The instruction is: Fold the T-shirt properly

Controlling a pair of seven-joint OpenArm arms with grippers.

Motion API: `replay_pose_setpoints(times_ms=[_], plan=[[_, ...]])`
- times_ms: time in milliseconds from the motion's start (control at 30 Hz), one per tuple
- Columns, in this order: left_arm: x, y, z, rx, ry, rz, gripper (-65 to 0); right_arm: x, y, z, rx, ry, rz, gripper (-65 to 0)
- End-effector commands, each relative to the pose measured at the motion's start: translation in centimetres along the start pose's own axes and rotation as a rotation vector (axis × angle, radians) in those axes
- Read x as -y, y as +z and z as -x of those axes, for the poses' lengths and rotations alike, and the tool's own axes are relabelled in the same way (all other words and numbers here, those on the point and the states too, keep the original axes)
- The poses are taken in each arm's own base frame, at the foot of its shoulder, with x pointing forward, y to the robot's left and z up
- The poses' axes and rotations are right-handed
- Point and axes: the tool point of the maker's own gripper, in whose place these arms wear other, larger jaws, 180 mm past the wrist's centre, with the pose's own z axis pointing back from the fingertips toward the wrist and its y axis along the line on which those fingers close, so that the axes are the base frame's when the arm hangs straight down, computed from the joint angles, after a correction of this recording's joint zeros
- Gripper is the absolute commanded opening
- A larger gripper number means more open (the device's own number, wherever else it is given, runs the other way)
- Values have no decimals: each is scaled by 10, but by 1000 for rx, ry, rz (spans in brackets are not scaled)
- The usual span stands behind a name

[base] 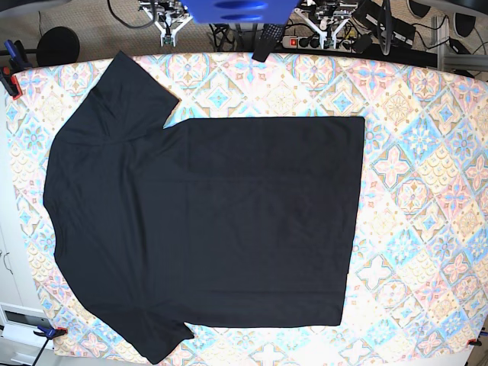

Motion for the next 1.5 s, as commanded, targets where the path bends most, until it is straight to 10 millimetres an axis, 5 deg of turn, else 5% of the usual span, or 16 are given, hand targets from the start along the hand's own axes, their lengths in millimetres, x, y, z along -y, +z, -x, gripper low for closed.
replay_pose_setpoints(times_ms=[0,267,433,567,767,1100,1467], plan=[[-1,0,3,-3,-4,-2,-628,2,0,2,2,1,4,-647],[-7,2,17,-24,-6,-10,-628,3,1,4,-1,1,6,-647],[-37,6,46,-67,-18,-54,-628,11,11,57,-58,4,18,-648],[-66,13,72,-105,-32,-96,-629,55,25,74,-30,35,81,-648],[-106,34,73,-10,-89,-142,-629,91,49,101,-14,81,129,-650],[-130,96,58,176,-209,-138,-629,171,101,83,141,12,306,-650],[-110,197,-17,483,-298,-91,-629,225,191,29,372,64,461,-650]])
